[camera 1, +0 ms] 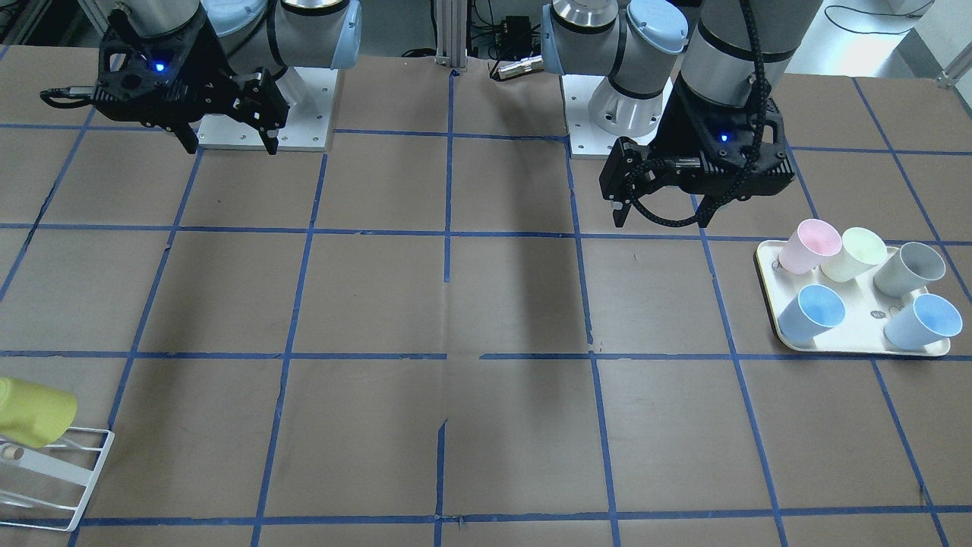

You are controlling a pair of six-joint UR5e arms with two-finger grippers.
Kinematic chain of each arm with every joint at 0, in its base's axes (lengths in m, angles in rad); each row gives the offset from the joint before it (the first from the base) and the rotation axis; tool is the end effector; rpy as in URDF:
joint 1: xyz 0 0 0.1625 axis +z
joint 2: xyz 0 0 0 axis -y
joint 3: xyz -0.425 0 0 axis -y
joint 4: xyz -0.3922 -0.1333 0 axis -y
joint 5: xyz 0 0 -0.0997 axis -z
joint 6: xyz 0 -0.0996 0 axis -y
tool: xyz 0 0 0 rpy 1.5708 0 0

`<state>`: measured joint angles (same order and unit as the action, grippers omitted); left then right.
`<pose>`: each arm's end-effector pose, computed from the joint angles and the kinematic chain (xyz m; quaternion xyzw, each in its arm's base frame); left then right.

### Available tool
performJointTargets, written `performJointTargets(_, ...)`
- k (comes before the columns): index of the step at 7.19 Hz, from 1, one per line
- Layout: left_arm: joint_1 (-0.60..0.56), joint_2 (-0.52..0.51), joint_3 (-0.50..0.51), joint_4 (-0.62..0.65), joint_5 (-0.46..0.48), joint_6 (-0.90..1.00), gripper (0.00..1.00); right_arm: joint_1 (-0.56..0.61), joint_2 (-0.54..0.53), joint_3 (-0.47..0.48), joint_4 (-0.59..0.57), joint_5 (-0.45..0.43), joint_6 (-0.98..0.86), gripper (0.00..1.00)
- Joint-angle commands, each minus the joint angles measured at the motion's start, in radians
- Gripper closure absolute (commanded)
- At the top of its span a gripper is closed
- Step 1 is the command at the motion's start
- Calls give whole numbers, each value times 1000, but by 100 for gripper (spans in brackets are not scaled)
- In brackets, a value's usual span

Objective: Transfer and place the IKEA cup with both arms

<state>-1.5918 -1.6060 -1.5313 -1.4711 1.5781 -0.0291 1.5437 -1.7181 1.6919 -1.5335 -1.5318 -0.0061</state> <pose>-0.1434 -0.5138 0.5002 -0.0042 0.9986 -0.0520 0.0023 0.1255 -0.4318 0.4925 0.0106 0.9997 0.0052 0.0196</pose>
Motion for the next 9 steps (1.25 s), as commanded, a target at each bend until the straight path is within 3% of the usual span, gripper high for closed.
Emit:
performJointTargets(1, 1, 0, -3, 0, -1, 0, 0, -2, 0, 0, -2, 2, 2, 0)
performJointTargets(9, 3, 1, -6, 2, -3, 0, 0, -4, 5, 3, -10, 15, -14, 0)
